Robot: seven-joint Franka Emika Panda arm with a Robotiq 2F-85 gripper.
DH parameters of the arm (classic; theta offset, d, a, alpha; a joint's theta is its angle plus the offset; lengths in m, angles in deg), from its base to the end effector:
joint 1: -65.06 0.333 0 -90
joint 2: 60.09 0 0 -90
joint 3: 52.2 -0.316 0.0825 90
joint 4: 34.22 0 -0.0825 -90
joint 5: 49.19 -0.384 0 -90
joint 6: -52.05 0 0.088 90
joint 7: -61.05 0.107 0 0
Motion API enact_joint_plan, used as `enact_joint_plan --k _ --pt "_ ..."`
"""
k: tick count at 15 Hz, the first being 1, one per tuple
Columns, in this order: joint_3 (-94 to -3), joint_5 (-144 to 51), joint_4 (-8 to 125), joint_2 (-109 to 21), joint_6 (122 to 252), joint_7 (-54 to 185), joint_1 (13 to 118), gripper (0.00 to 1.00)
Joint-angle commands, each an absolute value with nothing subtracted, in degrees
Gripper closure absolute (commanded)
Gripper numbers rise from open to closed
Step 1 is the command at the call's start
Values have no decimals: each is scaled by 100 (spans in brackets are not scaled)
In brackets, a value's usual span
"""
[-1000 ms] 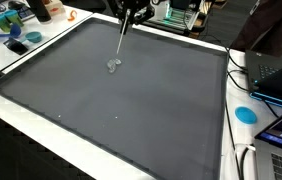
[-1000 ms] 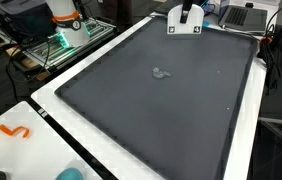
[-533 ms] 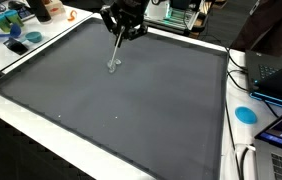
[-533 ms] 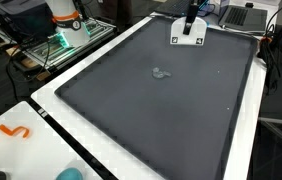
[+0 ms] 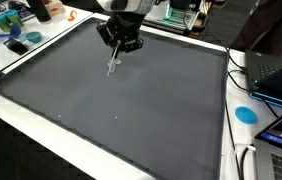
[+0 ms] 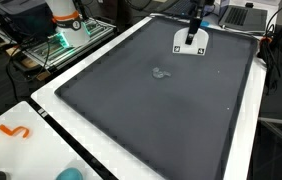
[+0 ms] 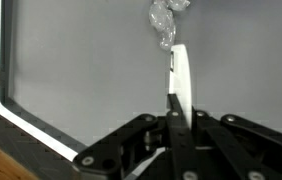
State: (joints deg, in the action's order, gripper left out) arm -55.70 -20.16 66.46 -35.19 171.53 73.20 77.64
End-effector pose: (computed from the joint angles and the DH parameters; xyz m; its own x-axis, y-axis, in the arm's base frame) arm 0.6301 0.1530 0.3178 0.9450 0.3198 -0.0680 0.3198 -0.8610 0.3954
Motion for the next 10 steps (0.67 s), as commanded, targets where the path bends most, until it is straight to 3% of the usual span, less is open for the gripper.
enact_joint_plan --k 1,10 --pt "-5387 -1820 6408 -3235 17150 7530 7925 99" --pt "-5263 -1788 6068 -2929 16947 7650 8172 99"
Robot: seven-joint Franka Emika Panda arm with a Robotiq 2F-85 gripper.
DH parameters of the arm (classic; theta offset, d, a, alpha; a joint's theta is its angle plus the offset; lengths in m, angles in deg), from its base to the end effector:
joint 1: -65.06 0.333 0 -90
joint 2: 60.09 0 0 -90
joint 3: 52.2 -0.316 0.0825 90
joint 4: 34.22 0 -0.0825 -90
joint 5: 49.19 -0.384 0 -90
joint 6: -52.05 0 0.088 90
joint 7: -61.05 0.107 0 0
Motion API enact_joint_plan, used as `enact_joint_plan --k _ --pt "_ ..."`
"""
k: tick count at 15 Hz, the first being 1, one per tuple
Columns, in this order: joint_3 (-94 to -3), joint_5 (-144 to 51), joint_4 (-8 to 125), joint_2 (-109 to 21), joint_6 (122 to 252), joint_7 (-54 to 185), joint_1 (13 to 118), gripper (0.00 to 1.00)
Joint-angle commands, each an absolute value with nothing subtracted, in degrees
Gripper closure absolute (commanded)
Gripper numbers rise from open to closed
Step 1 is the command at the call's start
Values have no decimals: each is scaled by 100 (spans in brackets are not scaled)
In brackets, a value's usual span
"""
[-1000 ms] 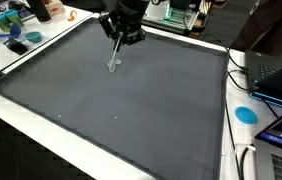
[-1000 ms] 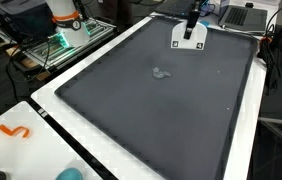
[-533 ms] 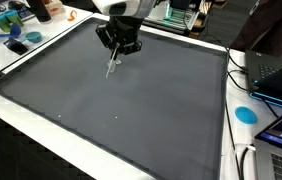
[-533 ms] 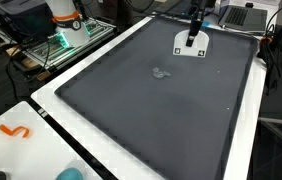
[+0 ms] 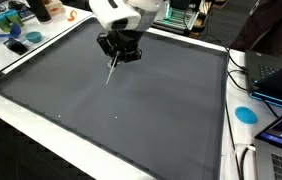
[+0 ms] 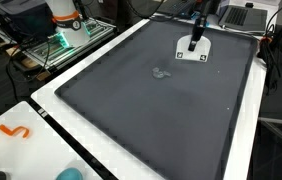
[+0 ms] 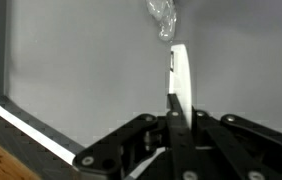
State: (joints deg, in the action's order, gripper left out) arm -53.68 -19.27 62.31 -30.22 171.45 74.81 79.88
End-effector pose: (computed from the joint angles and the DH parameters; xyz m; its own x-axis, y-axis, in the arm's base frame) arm 0.6459 0.1610 0.2927 0.9486 0.3078 -0.0735 0.3094 -0.8532 0.4199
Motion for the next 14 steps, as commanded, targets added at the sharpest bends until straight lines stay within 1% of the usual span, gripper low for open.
enact_joint_plan --k 1,6,14 --pt "-5253 -1785 6053 -2946 16927 7674 8202 99" --pt "-5217 -1748 5936 -3043 16650 7750 8325 99" --pt "-5415 -1990 5713 -3195 15559 7574 8360 99"
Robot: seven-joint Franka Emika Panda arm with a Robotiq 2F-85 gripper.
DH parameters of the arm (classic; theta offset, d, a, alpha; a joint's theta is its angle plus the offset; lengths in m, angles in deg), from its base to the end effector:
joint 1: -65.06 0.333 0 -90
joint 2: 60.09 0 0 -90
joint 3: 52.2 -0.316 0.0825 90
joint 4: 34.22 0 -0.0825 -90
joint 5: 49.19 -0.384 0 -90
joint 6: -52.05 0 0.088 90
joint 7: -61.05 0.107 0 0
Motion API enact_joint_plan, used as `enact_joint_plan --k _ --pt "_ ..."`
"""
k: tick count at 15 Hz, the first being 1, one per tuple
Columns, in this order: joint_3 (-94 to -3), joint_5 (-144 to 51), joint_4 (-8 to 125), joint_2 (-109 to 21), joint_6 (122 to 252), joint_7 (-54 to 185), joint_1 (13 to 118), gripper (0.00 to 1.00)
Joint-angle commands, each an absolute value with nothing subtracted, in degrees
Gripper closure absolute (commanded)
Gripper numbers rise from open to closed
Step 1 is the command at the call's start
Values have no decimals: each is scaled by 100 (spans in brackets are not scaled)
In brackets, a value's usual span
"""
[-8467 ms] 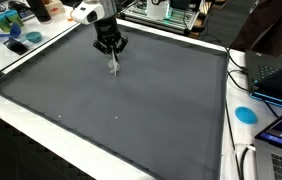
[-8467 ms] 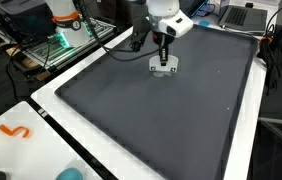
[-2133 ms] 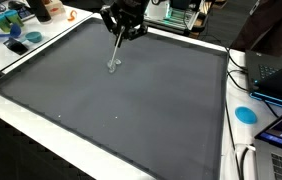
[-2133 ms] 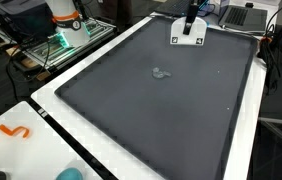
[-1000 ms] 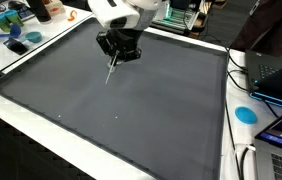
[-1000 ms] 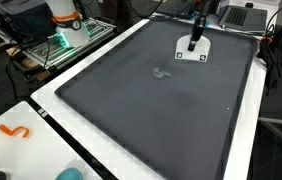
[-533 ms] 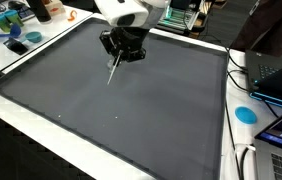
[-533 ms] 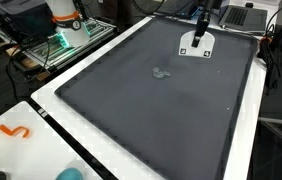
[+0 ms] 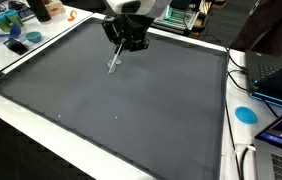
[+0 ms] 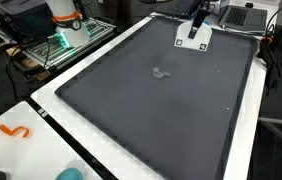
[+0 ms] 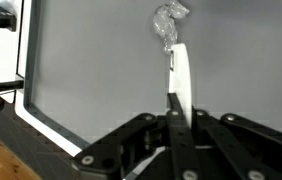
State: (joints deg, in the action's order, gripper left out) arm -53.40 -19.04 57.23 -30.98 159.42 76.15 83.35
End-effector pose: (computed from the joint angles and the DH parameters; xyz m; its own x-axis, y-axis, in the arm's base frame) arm 0.6400 0.1843 0.3290 0.9572 0.2522 -0.1419 0.2893 -0.8298 0.4771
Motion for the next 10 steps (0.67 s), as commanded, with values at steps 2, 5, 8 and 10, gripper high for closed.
enact_joint_plan --k 2,5,8,10 --pt "-5484 -2060 5722 -3239 15424 7539 8334 99" --pt "-5566 -2173 5739 -3295 15277 7496 8295 99" --pt "-5608 -2296 5757 -3341 15126 7467 8272 99" --pt "-5615 -2340 5768 -3365 15071 7481 8272 99"
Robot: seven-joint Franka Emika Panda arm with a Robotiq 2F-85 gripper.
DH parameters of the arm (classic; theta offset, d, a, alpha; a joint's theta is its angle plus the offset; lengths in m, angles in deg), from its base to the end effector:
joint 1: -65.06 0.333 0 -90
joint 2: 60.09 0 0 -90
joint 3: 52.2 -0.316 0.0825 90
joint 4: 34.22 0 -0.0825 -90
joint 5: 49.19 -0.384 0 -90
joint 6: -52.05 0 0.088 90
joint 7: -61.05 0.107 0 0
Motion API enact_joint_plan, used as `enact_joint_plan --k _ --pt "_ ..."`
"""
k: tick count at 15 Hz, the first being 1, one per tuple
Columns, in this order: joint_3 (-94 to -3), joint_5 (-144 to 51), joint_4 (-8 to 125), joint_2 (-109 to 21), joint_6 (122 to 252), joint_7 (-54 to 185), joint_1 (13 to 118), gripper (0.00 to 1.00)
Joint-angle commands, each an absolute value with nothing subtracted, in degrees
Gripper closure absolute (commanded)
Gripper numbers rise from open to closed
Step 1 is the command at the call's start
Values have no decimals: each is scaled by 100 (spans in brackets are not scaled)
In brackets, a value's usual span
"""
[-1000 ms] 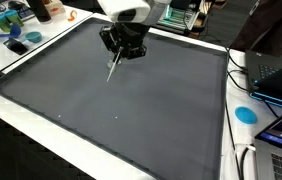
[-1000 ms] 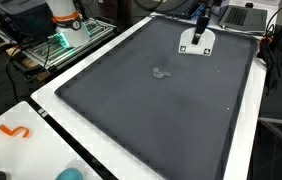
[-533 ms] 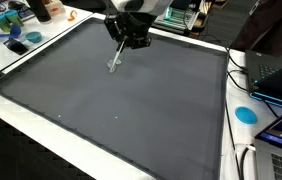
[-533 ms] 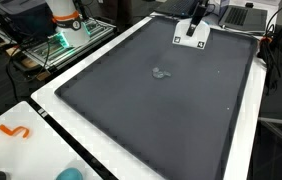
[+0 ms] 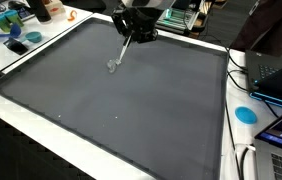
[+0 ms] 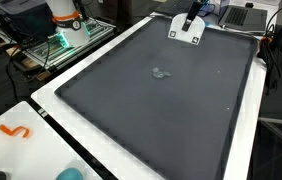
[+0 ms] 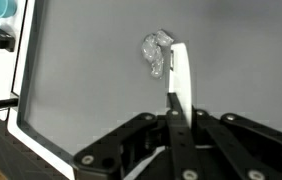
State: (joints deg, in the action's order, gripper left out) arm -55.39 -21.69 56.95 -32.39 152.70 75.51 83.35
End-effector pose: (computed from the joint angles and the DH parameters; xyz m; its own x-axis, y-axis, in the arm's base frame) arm 0.6222 0.1960 0.3403 0.9489 0.2237 -0.2224 0.3036 -0.8392 0.4513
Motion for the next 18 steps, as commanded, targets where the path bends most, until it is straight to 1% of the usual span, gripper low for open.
enact_joint_plan --k 1,7,12,18 --pt "-5622 -2350 5790 -3391 15095 7483 8270 99" --pt "-5639 -2358 5922 -3616 15224 7462 8226 99" --pt "-5632 -2656 6017 -3875 15324 7292 7982 99" --pt "-5555 -3026 6414 -4293 15969 6981 7488 99"
